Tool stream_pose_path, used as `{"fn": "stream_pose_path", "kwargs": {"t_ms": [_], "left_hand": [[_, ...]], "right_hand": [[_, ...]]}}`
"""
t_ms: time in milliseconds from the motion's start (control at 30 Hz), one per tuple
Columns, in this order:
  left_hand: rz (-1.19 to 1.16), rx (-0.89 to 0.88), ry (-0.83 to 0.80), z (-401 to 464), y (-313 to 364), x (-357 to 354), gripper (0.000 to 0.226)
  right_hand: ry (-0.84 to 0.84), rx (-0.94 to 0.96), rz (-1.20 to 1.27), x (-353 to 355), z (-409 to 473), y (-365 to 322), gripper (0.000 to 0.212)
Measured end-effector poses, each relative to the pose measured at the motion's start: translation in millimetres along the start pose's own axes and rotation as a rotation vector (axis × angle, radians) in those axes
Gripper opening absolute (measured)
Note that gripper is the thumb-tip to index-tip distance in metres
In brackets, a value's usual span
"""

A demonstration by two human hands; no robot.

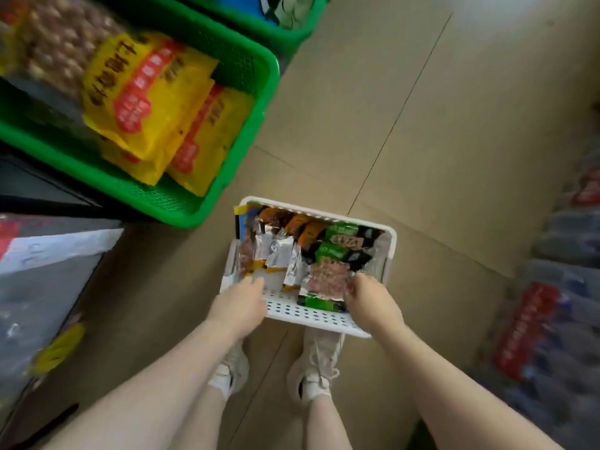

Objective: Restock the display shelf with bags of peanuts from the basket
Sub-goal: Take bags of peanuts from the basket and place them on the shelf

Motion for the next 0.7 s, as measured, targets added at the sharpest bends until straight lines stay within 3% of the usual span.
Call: {"fn": "stream_pose_path", "kwargs": {"t_ms": [200,400,500,600,700], "left_hand": [[-0.077,0.041,0.091,88.3,-38.4,-55.2,0.028],[0.01,-0.004,0.174,138.1,-51.0,-78.6,0.038],[0.044,0.012,0.32,143.2,-62.3,-77.0,0.052],[-0.045,0.032,0.384,146.8,-63.3,-77.0,0.059],[-0.024,0.007,0.403,157.7,-54.4,-77.0,0.066]], "right_hand": [[0.059,-0.266,0.142,-83.0,84.5,-16.1,0.047],[0.166,-0.359,0.208,-130.1,132.4,-47.7,0.107],[0.262,-0.366,0.224,-139.6,136.0,-46.4,0.109],[0.2,-0.379,0.255,-140.2,138.0,-32.7,0.102],[0.117,-0.349,0.348,-127.3,139.5,-21.0,0.081]]}}
Point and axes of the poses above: each hand's wrist, its own z-axis towards the middle knuckle, its own x-axis out of the back of the hand, y = z × x, the point moved 4 cm from there along z, towards the middle knuckle, and after that the axes turned 15 degrees about -x, right-handed, at the moved point
